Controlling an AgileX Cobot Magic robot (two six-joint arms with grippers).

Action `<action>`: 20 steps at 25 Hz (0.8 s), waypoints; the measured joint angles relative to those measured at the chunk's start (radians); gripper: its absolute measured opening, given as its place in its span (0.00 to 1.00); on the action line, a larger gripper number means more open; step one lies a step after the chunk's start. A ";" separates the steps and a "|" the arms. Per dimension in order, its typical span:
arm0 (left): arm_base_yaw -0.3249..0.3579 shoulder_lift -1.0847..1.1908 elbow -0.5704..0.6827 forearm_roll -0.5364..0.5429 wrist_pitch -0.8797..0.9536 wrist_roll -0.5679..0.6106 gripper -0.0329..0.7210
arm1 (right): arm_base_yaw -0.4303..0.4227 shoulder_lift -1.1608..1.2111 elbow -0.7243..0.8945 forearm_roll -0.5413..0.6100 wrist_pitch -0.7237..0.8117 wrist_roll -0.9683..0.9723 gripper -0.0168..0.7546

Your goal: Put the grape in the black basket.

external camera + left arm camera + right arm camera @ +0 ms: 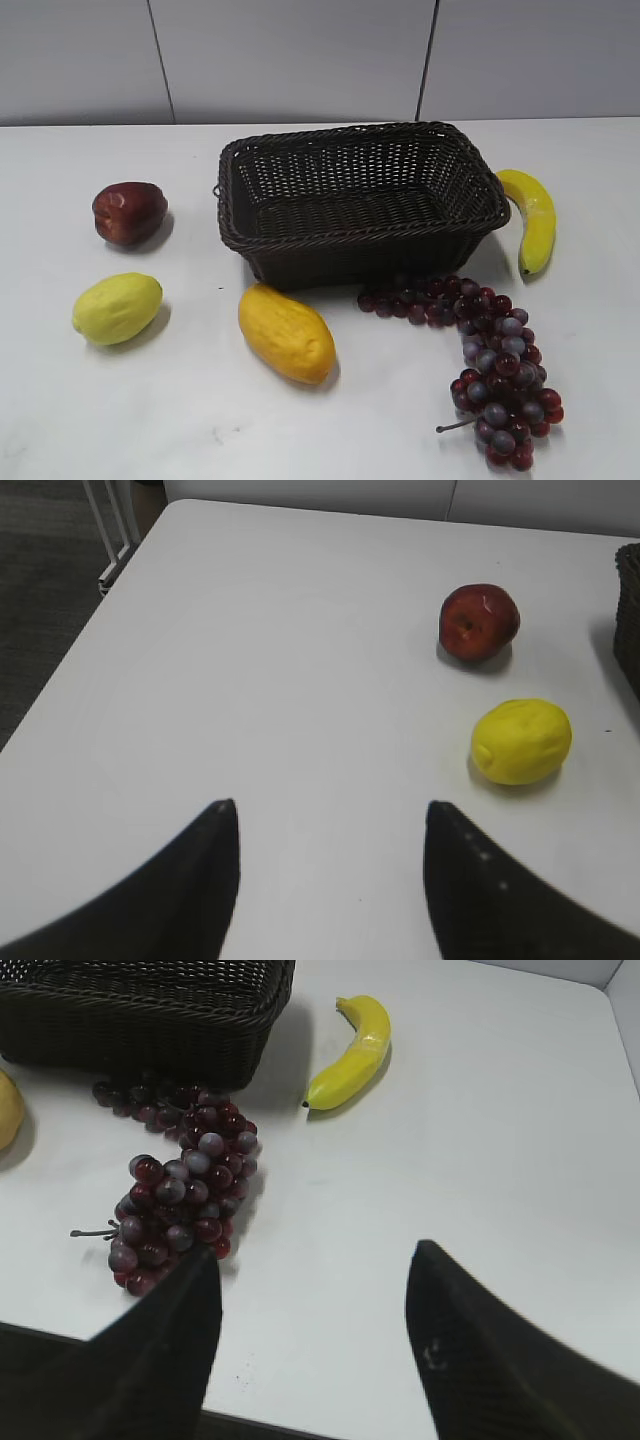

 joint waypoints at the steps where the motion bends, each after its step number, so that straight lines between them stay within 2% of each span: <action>1: 0.000 0.000 0.000 0.000 0.000 0.000 0.78 | 0.000 0.000 0.000 0.000 0.000 0.000 0.60; 12: 0.000 0.000 0.000 0.000 0.000 0.000 0.78 | 0.000 0.032 -0.018 0.004 -0.005 0.005 0.60; 20: 0.000 0.000 0.000 0.000 0.000 0.000 0.78 | 0.000 0.360 -0.190 0.020 0.016 0.136 0.60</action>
